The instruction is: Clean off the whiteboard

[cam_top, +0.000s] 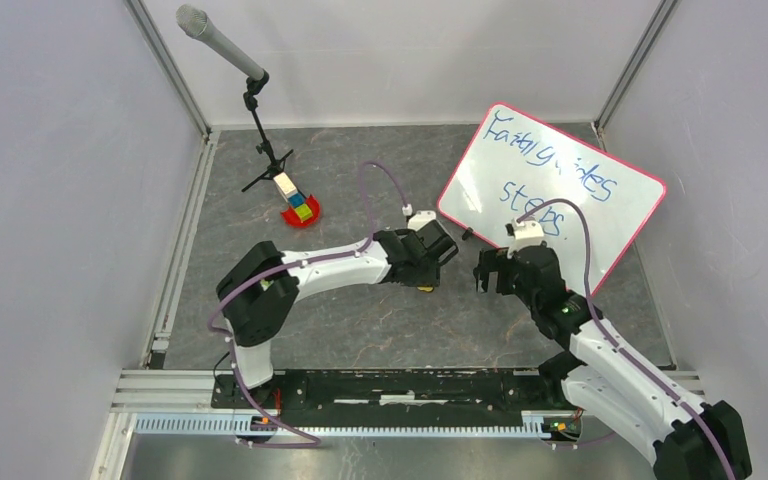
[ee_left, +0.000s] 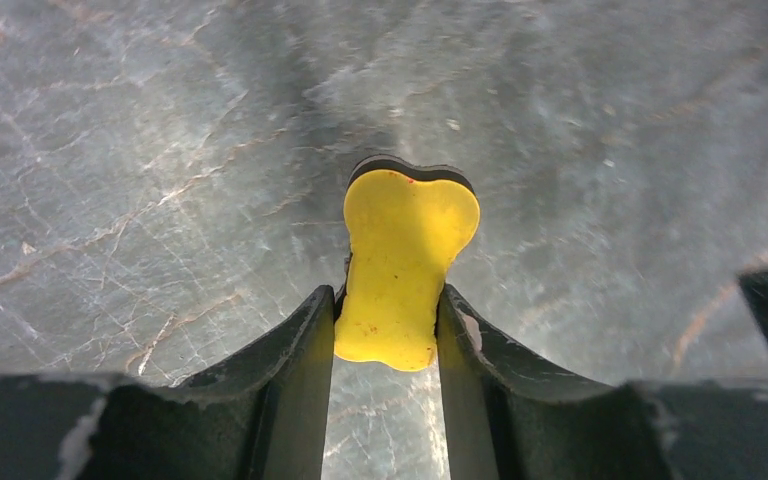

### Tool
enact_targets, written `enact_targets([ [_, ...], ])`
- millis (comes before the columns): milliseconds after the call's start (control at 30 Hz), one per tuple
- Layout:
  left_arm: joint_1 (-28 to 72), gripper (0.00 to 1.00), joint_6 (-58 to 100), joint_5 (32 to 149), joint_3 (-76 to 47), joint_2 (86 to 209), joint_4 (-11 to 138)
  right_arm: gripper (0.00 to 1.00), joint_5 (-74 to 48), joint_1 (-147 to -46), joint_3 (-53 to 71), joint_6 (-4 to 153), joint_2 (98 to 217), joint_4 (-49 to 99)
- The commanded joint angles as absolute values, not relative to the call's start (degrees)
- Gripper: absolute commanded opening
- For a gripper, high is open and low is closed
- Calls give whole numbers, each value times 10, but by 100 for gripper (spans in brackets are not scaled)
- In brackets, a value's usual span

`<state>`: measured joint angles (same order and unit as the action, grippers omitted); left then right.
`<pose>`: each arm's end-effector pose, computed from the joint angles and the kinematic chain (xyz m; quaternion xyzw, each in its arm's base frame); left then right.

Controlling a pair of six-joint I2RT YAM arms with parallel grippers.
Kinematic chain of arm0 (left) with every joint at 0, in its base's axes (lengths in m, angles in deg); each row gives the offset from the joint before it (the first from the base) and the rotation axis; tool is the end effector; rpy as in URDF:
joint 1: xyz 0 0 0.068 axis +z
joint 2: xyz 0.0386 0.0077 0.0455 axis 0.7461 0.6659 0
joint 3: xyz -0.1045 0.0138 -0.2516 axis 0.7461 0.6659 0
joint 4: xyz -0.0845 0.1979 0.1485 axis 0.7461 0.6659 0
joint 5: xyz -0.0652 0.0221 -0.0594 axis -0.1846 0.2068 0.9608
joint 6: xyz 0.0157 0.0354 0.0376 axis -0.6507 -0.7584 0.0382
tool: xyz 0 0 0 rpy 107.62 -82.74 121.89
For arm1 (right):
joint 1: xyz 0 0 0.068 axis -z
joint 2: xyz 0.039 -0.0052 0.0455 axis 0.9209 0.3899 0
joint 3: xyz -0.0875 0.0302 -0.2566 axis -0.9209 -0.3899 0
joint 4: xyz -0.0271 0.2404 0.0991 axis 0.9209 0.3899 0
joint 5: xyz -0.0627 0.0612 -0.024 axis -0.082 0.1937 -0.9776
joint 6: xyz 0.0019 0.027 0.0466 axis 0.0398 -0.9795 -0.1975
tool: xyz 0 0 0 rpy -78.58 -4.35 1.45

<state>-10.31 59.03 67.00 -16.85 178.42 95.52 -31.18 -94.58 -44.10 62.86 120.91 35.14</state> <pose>0.2091 -0.3243 0.1959 0.0388 0.9595 -0.1275 0.2480 0.1569 0.0741 0.2045 -0.0229 0.8728 0.1105 0.4749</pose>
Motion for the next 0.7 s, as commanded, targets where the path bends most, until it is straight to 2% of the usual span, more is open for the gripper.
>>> enact_targets([
  [0,-101,46,476,729,-175,1741,899,98,-229,-906,-425,608,1226,316],
  [200,-101,42,442,770,-153,1746,864,98,-12,-805,-402,568,1315,310],
  [433,-102,42,409,777,-109,1707,813,98,129,-789,-431,527,1331,213],
  [667,-101,41,406,789,-84,1686,786,81,180,-789,-461,463,1372,125],
])
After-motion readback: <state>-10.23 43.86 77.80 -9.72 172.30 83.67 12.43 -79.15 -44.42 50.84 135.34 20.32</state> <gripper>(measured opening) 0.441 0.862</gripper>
